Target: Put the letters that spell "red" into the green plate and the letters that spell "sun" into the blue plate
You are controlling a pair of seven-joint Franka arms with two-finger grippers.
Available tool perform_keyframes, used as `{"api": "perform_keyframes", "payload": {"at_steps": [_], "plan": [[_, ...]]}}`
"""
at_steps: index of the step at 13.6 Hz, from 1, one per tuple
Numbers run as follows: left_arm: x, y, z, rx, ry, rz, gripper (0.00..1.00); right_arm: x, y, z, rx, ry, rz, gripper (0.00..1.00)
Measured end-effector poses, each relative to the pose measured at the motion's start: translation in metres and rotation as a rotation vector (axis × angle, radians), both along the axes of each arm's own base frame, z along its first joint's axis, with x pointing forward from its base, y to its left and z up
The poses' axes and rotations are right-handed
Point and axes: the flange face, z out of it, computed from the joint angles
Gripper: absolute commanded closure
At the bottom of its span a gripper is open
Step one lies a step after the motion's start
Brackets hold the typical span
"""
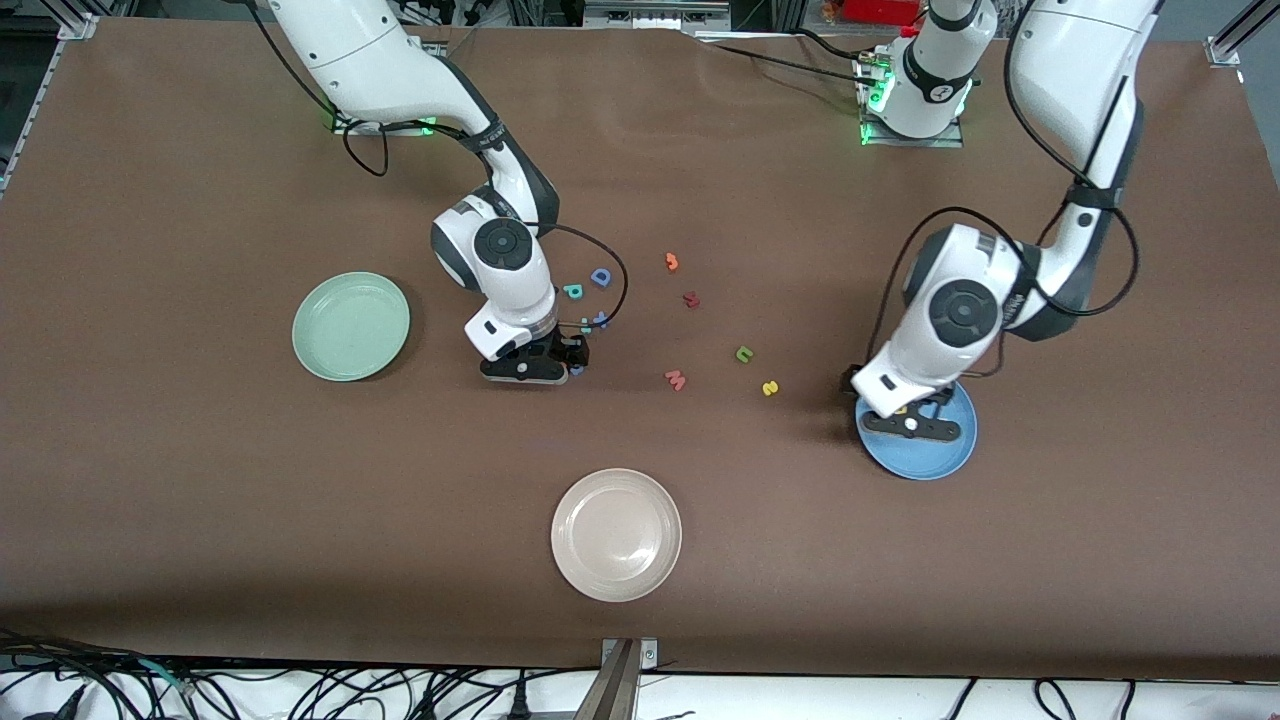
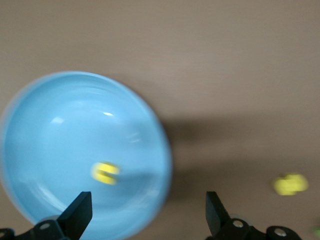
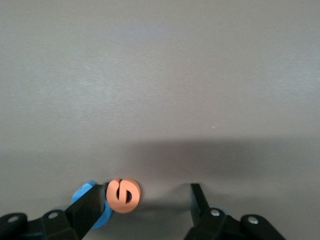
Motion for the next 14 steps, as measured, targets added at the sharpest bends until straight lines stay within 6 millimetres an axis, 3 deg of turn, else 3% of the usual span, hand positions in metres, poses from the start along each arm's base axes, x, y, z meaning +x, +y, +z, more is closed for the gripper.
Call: {"api": "perform_keyframes", "payload": {"at_steps": [2, 4, 8, 10, 14], "plan": [[-0.015, -0.044, 0.000, -0.012, -0.008, 0.095, 0.00, 0.001, -0.002, 0.001, -0.008, 0.004, 0.000, 0.23], [-0.025, -0.067, -0.009, -0.009, -0.008, 0.196, 0.00, 0.001, -0.002, 0.001, -0.009, 0.005, -0.001, 0.23], [-0.008, -0.094, -0.037, -0.036, -0.021, 0.323, 0.01, 0.000, -0.003, -0.002, -0.018, 0.014, -0.001, 0.23], [-0.004, -0.103, -0.054, -0.038, -0.011, 0.331, 0.07, -0.001, -0.006, -0.004, -0.024, 0.019, -0.003, 0.23], [-0.015, -0.117, -0.077, -0.023, 0.020, 0.311, 0.23, 0.001, -0.013, -0.007, -0.038, 0.022, 0.016, 0.23]]}}
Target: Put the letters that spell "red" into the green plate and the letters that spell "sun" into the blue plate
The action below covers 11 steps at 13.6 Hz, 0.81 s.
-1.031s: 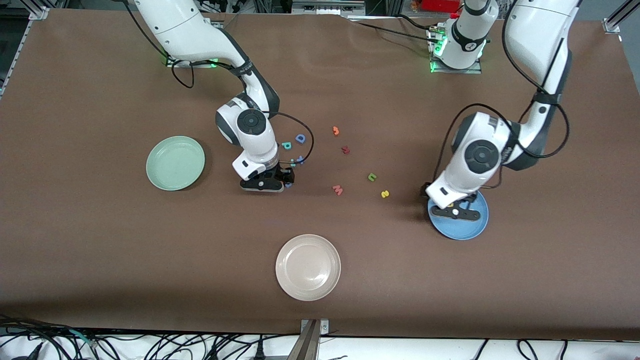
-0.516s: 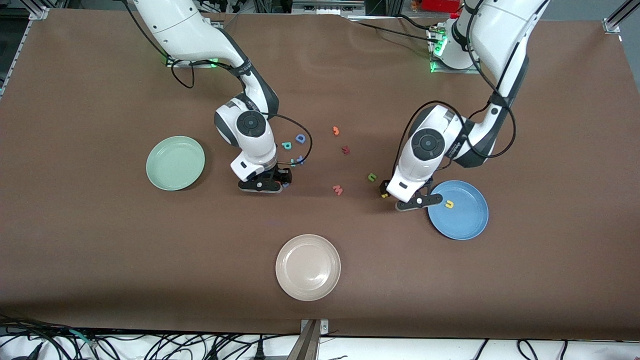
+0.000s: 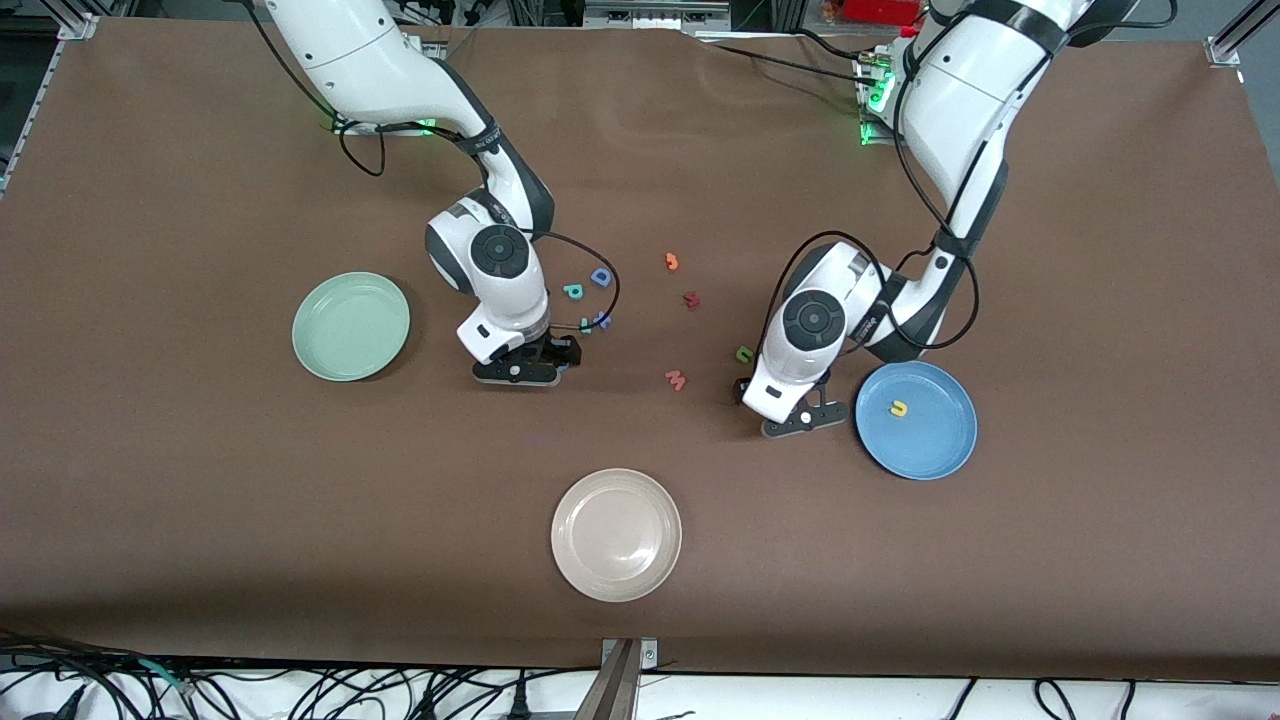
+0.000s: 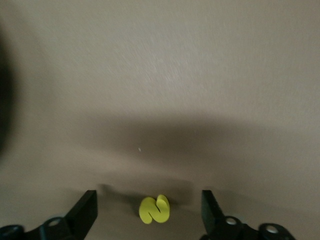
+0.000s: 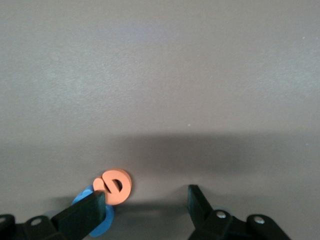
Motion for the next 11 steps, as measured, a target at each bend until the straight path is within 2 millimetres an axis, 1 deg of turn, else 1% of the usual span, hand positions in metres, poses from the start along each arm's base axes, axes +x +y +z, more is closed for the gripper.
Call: {"api": "perform_keyframes", "payload": {"at_steps": [1, 2, 3, 4, 5, 8, 10, 11], "plan": [[-0.003, -0.003, -0.004, 0.002, 0.006, -0.006, 0.35, 0.001, 0.000, 0.001, 0.001, -0.002, -0.001, 0.23], [-0.004, -0.005, -0.006, 0.003, 0.009, -0.009, 0.54, 0.002, 0.001, 0.003, 0.003, -0.006, -0.002, 0.23], [-0.004, -0.005, -0.005, 0.003, 0.008, -0.009, 0.77, 0.004, 0.001, 0.004, 0.006, -0.010, -0.009, 0.23], [-0.004, -0.006, -0.004, 0.003, 0.008, -0.009, 0.96, 0.004, 0.002, 0.005, 0.009, -0.012, -0.020, 0.23], [-0.003, -0.006, -0.003, 0.003, 0.008, -0.009, 1.00, 0.005, 0.002, 0.005, 0.014, -0.016, -0.031, 0.22], [-0.001, 0.000, 0.002, 0.023, 0.026, -0.001, 1.00, 0.005, 0.006, 0.006, 0.043, -0.034, -0.070, 0.21], [0.001, 0.013, 0.005, 0.062, 0.069, 0.006, 1.00, 0.003, 0.012, 0.003, 0.068, -0.042, -0.089, 0.21], [0.006, 0.023, 0.013, 0.078, 0.086, -0.011, 1.00, 0.003, 0.012, 0.003, 0.071, -0.043, -0.093, 0.21]]}}
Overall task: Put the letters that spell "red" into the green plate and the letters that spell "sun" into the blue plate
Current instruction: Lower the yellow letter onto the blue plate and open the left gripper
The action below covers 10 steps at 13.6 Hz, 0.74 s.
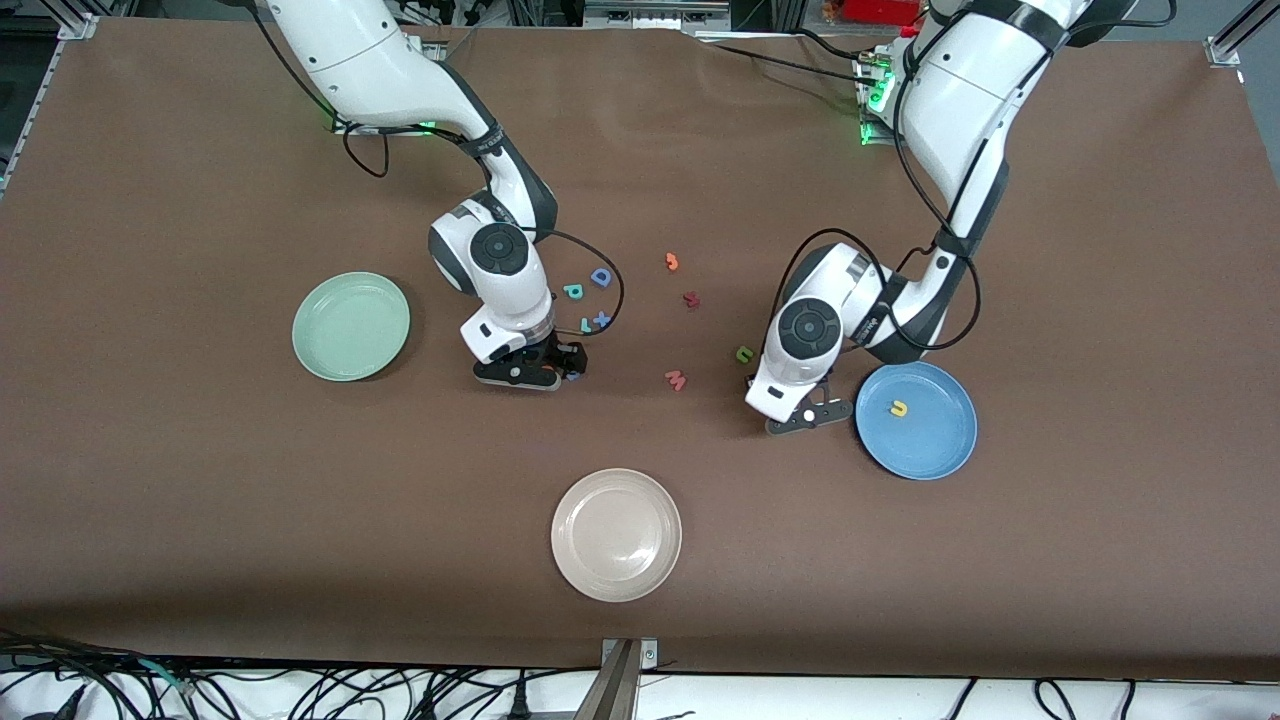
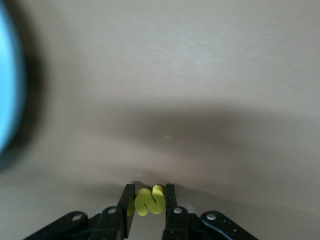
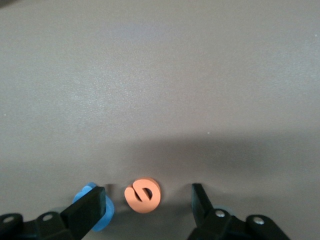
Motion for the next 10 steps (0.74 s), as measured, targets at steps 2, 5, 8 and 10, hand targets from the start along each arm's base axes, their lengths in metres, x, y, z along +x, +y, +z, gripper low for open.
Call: {"api": "perform_keyframes", "payload": {"at_steps": [2, 5, 8, 10], "plan": [[0.013, 0.033, 0.026, 0.018, 0.037, -0.057, 1.00, 0.001, 0.001, 0.002, 0.007, -0.004, -0.003, 0.20], [0.036, 0.104, 0.047, 0.068, 0.059, -0.149, 1.00, 0.005, 0.006, 0.007, 0.019, -0.015, -0.003, 0.18], [0.045, 0.150, 0.040, 0.122, 0.062, -0.177, 0.13, 0.005, 0.005, 0.007, 0.005, -0.003, -0.003, 0.18], [0.045, 0.146, 0.039, 0.117, 0.059, -0.185, 0.00, 0.006, 0.004, 0.008, -0.011, 0.008, 0.014, 0.18]]}}
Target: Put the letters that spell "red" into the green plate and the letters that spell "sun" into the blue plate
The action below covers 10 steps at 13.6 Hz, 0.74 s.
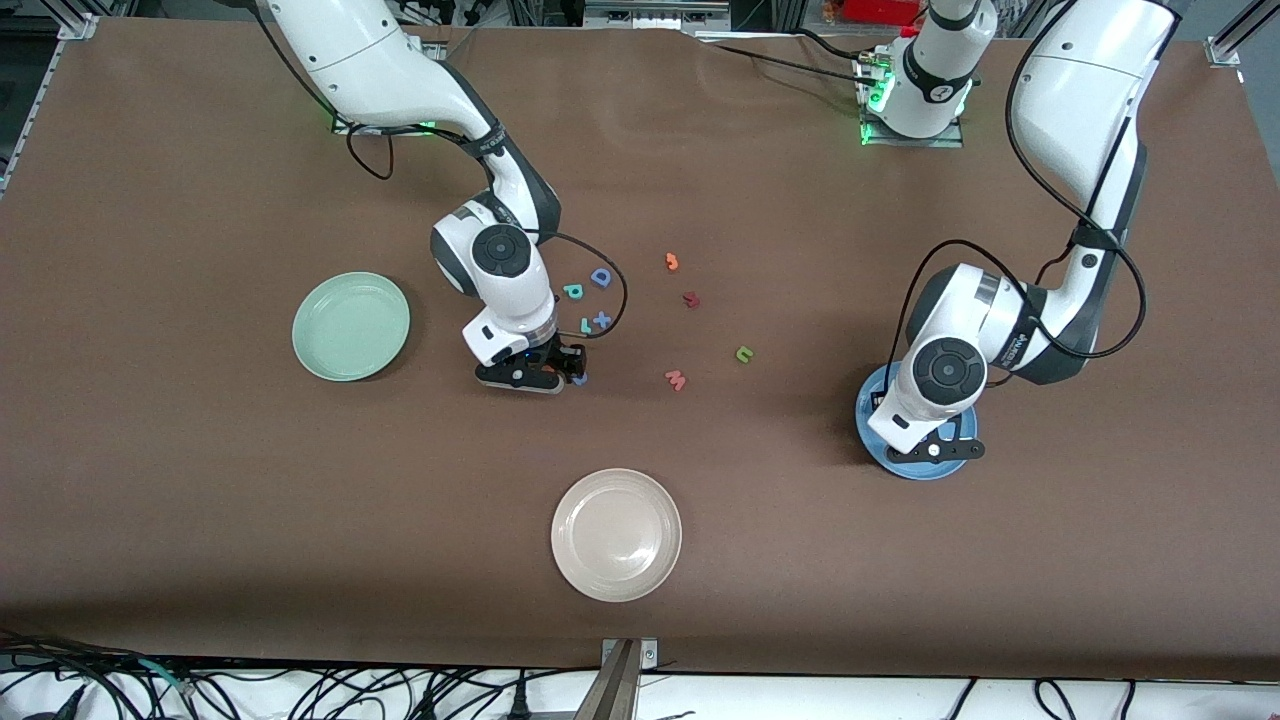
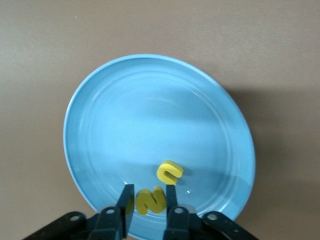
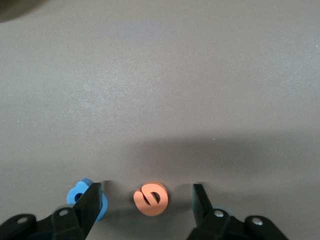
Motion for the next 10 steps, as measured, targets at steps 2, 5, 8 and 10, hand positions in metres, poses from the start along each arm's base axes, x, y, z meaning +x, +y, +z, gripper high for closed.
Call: {"api": "perform_keyframes", "payload": {"at_steps": [2, 5, 8, 10], "plan": [[-0.002, -0.013, 0.003, -0.010, -0.004, -0.017, 0.00, 0.001, -0.002, 0.001, -0.022, 0.016, 0.016, 0.18], [-0.005, -0.036, 0.015, -0.052, -0.013, -0.022, 0.00, 0.003, -0.005, 0.003, -0.044, 0.032, 0.028, 0.20], [-0.008, -0.050, 0.027, -0.089, -0.025, 0.024, 0.00, 0.001, -0.007, -0.002, -0.054, 0.045, 0.027, 0.21], [-0.018, -0.078, 0.030, -0.128, -0.024, 0.089, 0.00, 0.001, -0.007, -0.002, -0.054, 0.045, 0.027, 0.26]]}}
